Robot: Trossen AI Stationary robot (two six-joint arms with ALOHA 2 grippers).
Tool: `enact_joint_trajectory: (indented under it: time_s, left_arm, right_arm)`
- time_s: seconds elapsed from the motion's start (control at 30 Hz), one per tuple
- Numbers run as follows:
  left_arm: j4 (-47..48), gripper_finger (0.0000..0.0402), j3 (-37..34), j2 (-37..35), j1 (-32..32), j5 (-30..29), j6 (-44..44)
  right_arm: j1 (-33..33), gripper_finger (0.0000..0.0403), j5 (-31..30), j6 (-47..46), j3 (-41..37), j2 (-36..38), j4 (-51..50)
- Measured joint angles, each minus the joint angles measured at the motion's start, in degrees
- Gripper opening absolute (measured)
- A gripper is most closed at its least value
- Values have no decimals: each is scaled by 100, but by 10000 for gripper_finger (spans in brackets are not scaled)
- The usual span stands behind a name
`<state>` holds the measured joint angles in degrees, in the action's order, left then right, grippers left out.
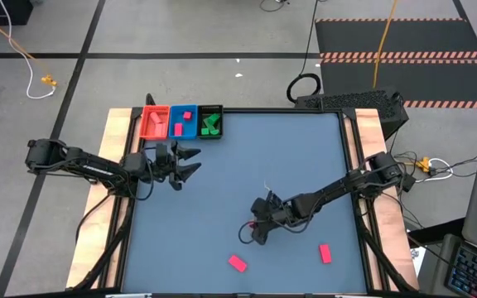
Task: Sort & place blocks by color
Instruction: Put the orange block into the orange bin
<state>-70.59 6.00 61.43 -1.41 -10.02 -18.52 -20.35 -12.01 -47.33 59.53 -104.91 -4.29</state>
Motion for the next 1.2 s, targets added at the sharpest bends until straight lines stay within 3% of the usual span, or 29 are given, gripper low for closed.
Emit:
enact_joint_trajectory:
  time_s: [0.27,0.4,0.7,0.9,1.03,1.2]
  left_arm:
    - [26,301,0,0,2,4,-9]
    - [114,301,0,0,2,9,-8]
    - [286,301,0,0,11,9,-4]
    - [286,301,0,0,33,9,-92]
    - [280,301,0,0,92,9,-114]
    - [273,301,0,0,160,9,-115]
  right_arm:
    - [-68,226,-461,1437,41,70,-526]
    - [-37,226,-733,1610,379,148,-1384]
    - [-489,226,-599,2076,1866,277,-2704]
    - [-826,228,-573,2184,2029,87,-3548]
    - [-854,248,-572,2343,2007,-62,-3559]
    - [-675,303,-571,2404,1807,-78,-3232]
